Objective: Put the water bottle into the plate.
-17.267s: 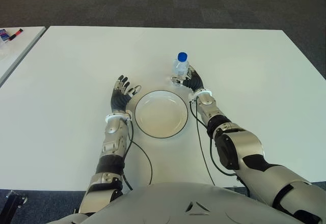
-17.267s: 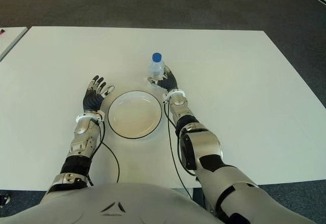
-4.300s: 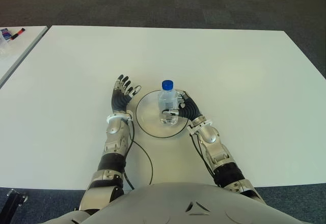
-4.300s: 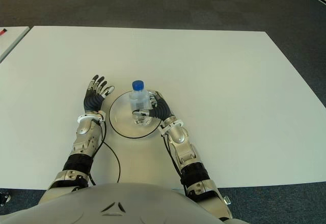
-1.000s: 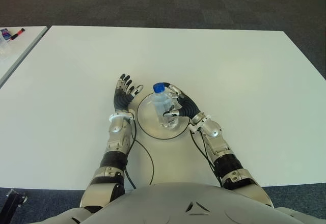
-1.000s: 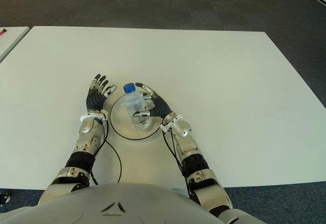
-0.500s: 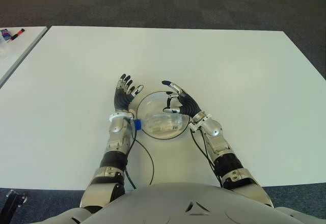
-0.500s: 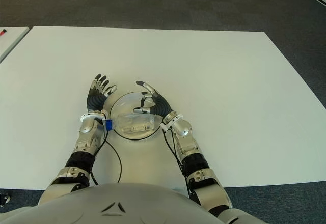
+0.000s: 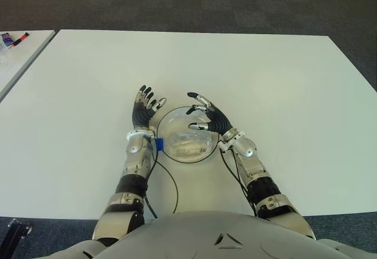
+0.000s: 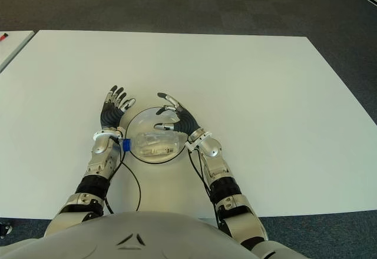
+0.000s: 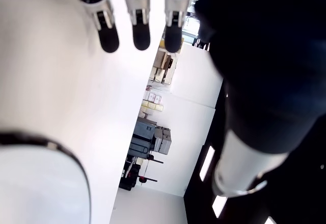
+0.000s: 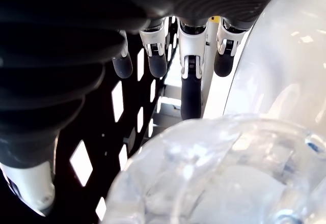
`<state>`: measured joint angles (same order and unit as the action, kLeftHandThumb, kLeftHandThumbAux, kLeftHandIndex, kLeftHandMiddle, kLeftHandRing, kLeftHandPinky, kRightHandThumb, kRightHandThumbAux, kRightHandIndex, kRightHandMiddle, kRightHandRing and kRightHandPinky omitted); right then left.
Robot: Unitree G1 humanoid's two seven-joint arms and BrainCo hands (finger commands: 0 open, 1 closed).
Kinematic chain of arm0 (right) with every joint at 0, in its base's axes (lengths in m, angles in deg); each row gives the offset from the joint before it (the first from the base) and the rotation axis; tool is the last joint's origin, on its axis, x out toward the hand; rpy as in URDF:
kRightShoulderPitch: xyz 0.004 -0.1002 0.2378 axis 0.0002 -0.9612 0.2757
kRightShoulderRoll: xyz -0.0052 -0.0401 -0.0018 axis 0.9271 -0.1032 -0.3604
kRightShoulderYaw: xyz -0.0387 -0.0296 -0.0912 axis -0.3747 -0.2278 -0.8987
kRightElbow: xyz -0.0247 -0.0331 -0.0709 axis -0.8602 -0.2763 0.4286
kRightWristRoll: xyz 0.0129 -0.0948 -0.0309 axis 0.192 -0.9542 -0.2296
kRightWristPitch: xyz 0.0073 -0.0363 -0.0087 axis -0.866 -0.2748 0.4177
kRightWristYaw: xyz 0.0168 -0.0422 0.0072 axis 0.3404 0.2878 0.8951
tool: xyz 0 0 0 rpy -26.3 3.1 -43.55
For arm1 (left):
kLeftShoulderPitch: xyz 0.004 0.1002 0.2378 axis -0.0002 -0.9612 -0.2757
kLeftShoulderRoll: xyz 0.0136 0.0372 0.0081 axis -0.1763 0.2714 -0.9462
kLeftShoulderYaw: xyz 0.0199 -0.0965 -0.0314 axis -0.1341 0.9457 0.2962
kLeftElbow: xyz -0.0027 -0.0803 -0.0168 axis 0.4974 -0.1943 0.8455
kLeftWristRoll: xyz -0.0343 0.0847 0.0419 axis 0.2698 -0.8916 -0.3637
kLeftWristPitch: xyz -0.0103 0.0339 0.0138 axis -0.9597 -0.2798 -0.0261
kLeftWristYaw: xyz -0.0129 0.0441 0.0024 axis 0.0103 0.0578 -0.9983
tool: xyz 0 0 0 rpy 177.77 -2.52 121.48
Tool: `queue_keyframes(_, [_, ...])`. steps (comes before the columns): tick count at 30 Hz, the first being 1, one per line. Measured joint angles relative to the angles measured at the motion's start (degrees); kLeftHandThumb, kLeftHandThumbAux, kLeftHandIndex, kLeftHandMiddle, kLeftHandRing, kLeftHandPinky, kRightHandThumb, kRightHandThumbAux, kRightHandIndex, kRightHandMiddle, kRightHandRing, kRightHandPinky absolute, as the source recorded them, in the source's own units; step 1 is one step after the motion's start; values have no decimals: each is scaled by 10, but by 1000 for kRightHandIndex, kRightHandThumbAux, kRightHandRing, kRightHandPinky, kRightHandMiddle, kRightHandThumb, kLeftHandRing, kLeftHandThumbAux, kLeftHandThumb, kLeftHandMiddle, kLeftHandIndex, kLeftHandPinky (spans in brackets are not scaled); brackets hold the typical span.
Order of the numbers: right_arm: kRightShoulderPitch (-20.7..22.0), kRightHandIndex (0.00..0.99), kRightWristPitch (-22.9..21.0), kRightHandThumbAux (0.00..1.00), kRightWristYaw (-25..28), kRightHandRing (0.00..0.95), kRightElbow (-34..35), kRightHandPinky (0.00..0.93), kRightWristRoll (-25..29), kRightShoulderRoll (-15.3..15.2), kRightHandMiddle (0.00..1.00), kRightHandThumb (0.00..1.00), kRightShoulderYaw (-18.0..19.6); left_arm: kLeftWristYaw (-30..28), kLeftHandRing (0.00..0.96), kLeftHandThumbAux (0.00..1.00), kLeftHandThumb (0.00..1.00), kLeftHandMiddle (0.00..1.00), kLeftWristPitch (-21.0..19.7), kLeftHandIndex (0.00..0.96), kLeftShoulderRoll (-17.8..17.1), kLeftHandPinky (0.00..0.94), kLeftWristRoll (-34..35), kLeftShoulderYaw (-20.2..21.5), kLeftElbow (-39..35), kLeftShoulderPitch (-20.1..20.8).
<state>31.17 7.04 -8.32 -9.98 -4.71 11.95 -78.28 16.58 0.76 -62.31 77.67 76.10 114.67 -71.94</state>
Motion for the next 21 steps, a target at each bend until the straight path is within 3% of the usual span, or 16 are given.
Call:
queue_keyframes(9, [4, 0, 38, 515, -31, 0, -20, 0, -14, 0, 0, 495, 3, 0, 106, 884, 0, 113, 0, 94, 0, 131, 0, 0, 0, 0])
queue_keyframes(21, [14, 0, 63, 493, -46, 0, -46, 6, -26, -3, 0, 474, 3, 0, 100, 871, 0, 111, 0, 93, 0, 125, 0, 0, 0, 0])
